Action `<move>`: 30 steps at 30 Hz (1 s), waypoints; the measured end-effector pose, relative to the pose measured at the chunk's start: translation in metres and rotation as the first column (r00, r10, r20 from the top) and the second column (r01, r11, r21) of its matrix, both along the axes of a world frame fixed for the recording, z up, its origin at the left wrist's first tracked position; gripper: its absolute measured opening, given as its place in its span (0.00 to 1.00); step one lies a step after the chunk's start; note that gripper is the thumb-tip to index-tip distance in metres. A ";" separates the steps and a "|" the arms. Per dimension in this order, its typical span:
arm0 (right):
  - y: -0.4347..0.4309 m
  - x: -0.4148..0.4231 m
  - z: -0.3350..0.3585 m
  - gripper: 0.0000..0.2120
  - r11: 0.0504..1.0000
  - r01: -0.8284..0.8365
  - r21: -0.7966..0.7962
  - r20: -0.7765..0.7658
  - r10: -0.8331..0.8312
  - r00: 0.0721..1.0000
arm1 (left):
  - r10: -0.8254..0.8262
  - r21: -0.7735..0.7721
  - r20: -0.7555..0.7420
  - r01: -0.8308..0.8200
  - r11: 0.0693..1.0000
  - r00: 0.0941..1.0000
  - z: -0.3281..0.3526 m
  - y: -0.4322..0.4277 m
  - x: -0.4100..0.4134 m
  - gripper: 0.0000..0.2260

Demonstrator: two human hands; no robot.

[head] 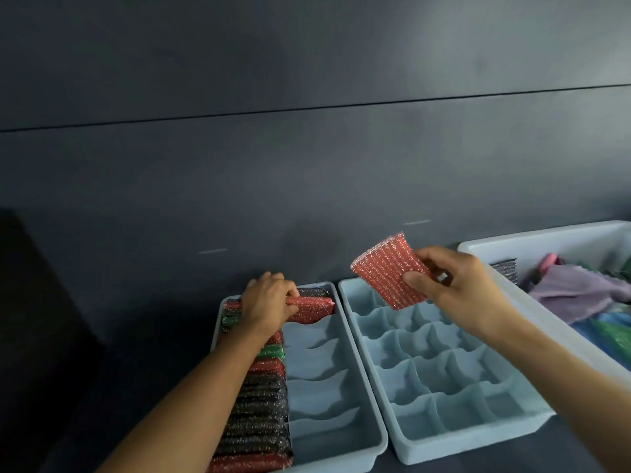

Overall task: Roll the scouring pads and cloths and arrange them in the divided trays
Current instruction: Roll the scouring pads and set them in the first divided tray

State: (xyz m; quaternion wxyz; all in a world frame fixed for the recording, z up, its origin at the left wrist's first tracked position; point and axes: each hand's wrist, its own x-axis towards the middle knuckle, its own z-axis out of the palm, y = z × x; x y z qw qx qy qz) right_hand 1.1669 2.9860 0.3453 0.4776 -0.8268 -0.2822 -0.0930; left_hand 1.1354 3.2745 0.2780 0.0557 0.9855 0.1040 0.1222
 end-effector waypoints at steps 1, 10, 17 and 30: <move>0.006 0.000 0.000 0.09 1.000 -0.014 -0.019 -0.007 0.014 1.000 | 0.001 -0.004 0.003 -0.001 1.000 1.000 0.001 0.001 0.001 0.12; 0.090 0.019 -0.020 0.11 0.984 -0.128 -0.122 -0.086 0.118 0.989 | -0.081 -0.299 0.071 0.099 0.949 0.994 0.002 0.022 -0.001 0.08; 0.124 0.031 -0.040 0.05 0.846 -0.083 -0.527 0.101 0.159 0.982 | -0.181 -0.361 0.113 0.210 0.909 0.977 0.003 0.042 0.003 0.08; 0.158 0.026 -0.039 0.13 0.545 0.059 -0.837 0.258 0.297 0.919 | -0.151 -0.375 0.092 0.174 0.911 0.984 0.004 0.039 -0.005 0.10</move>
